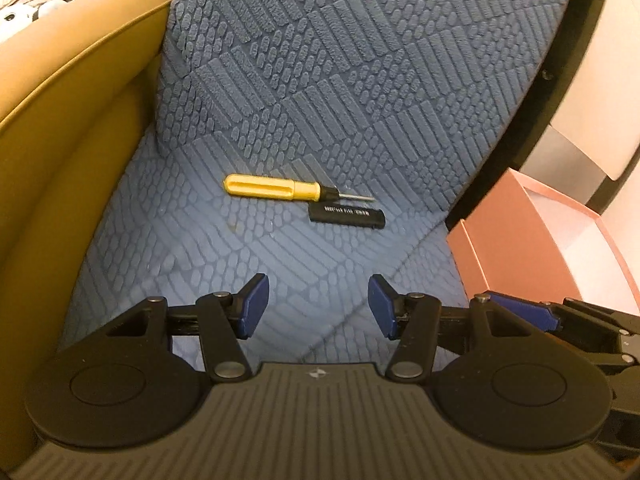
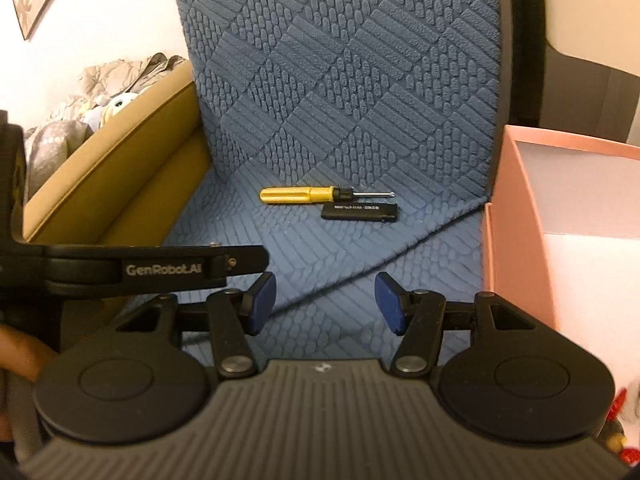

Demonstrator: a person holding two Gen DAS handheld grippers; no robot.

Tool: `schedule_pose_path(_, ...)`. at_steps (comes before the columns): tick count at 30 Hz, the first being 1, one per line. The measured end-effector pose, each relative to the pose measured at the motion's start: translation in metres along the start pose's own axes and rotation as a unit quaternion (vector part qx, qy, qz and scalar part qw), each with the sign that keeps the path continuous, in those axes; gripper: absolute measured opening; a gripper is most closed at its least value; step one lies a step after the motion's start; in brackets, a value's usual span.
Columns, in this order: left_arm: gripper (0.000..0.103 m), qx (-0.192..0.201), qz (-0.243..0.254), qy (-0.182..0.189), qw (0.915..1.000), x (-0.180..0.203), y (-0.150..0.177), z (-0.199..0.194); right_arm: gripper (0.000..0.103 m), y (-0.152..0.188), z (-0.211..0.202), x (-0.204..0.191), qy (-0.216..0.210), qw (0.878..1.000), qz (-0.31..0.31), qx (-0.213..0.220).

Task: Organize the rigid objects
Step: 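Withdraw both open grippers from the box back over the seat, then lower the left gripper onto the yellow screwdriver while the right approaches the black USB stick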

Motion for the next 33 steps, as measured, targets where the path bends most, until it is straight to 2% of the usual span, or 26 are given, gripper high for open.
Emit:
schedule_pose_path(8, 0.062, -0.010, -0.016, -0.011, 0.9998, -0.019, -0.015, 0.028, 0.058, -0.008, 0.033, 0.008, 0.006, 1.000, -0.016, -0.011)
schedule_pose_path(15, 0.069, -0.027, 0.001, -0.032, 0.9991, -0.029, -0.022, 0.064, 0.058, -0.017, 0.063, 0.018, 0.000, 1.000, -0.018, -0.025)
schedule_pose_path(20, 0.072, -0.053, -0.026, -0.029, 0.9978, -0.041, -0.027, 0.092, 0.058, -0.016, 0.092, 0.027, 0.001, 0.999, -0.040, -0.035)
schedule_pose_path(27, 0.077, -0.060, -0.036, -0.031, 0.9971, -0.054, -0.033, 0.115, 0.058, -0.023, 0.129, 0.035, -0.008, 0.996, -0.072, -0.046)
schedule_pose_path(33, 0.077, -0.048, -0.018, -0.009, 0.9987, -0.053, -0.041, 0.124, 0.058, -0.024, 0.146, 0.027, -0.028, 0.993, -0.107, -0.052)
Point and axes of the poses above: each gripper's, at about its wrist camera, not at the fingertips, and z roughly the way its jaws point, x to its right, y to its underside, the point moved 3 cm from there along z, roughly the way its jaws point, and after that the axes turned 15 degrees about x, right-handed, at the moved point
